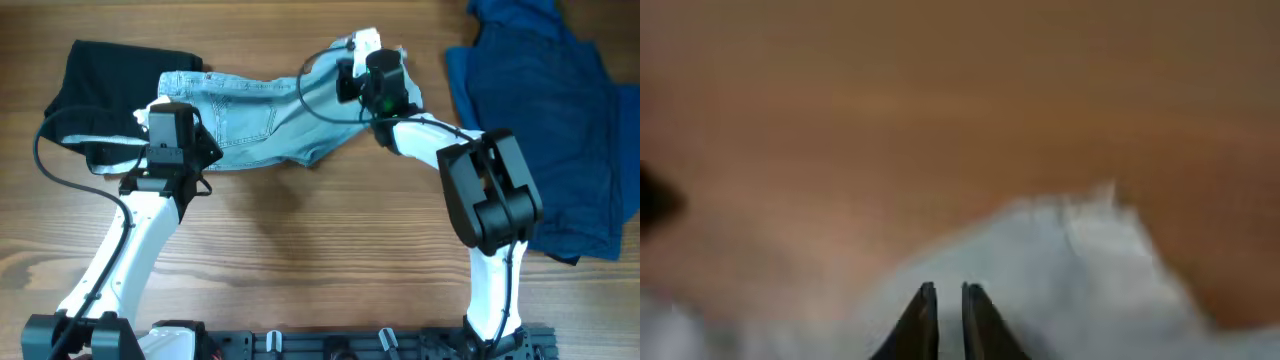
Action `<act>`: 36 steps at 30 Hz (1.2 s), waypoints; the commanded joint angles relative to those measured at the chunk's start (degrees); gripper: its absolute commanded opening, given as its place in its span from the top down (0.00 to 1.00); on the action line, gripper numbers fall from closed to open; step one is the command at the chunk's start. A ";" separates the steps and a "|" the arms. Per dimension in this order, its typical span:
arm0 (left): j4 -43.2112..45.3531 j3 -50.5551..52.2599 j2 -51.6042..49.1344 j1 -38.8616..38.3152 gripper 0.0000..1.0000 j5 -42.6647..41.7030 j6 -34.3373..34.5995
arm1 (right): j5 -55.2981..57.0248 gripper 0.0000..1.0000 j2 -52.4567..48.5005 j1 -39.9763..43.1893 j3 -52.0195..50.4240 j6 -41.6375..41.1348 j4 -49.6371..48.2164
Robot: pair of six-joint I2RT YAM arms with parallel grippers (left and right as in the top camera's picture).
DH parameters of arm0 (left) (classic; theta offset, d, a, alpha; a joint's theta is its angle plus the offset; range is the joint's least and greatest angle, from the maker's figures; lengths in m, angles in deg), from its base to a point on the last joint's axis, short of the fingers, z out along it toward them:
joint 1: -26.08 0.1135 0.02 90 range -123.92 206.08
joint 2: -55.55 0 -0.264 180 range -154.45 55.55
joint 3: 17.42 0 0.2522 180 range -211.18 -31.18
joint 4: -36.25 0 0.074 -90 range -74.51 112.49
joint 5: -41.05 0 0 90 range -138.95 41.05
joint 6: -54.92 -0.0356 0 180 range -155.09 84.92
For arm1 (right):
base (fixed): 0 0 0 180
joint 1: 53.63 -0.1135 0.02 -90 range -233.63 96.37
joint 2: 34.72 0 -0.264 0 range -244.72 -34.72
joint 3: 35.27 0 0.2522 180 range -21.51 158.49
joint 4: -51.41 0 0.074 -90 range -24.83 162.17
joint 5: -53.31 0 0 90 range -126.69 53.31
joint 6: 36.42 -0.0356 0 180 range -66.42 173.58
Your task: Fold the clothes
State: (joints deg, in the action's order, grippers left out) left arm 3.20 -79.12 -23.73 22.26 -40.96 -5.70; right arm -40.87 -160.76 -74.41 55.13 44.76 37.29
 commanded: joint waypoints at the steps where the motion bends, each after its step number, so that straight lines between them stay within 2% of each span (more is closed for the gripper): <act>1: 0.15 -0.15 -0.35 -0.26 0.96 -0.46 -0.68 | -0.13 0.90 -0.31 1.81 11.30 -2.10 5.66; 4: 0.13 -0.15 -0.35 -0.26 0.96 -0.48 -0.66 | -1.84 0.92 -0.13 2.23 17.92 -1.42 18.86; 7: 0.17 -0.15 -0.35 -0.26 0.96 -0.46 -0.66 | -15.96 0.95 1.22 2.45 18.91 -0.13 33.20; 10: 0.55 -0.15 -0.33 -0.07 0.96 0.42 -0.33 | -21.14 0.96 0.98 -0.76 18.88 1.36 40.98; 12: 1.44 -0.15 -0.31 0.76 0.96 0.37 3.43 | -21.14 0.96 0.76 -4.37 18.88 1.60 43.04; 14: 1.64 -0.15 -0.26 1.86 0.96 0.39 7.15 | -19.37 0.96 -0.20 -7.52 18.86 1.33 43.25; 17: 1.66 -0.15 -0.26 1.86 0.96 0.42 7.13 | -18.73 0.96 -1.99 -10.38 18.86 1.18 44.37; 22: 1.64 -0.15 1.81 4.50 0.96 0.35 8.66 | -18.25 0.96 -4.33 -10.67 18.86 0.55 43.47; 24: 1.62 -0.15 2.16 4.74 0.96 0.37 8.61 | -13.38 0.95 -5.84 -10.49 18.86 -0.17 40.59; 26: 1.36 -0.15 2.16 4.74 0.96 0.37 8.61 | -7.23 0.94 -6.80 -10.32 18.86 -0.26 36.33; 28: 1.36 -0.15 2.16 4.74 0.96 0.37 8.59 | -1.86 0.92 -6.99 -9.27 18.88 -2.40 26.99; 32: 0.20 -0.15 2.16 4.74 0.96 0.39 8.59 | -0.94 0.86 -7.19 -5.68 19.17 -6.78 13.55; 34: -0.76 -0.15 2.16 4.72 0.96 0.37 8.57 | -4.33 0.85 -7.21 -3.19 20.61 -6.38 14.75; 36: -1.62 -0.15 2.14 4.72 0.96 0.39 8.55 | -10.29 0.86 -6.99 -0.26 25.29 -6.08 27.15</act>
State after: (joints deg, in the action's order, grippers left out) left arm 2.26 -79.12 -22.70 26.68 -40.91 2.13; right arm -45.14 -166.86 -77.25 75.15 39.49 56.26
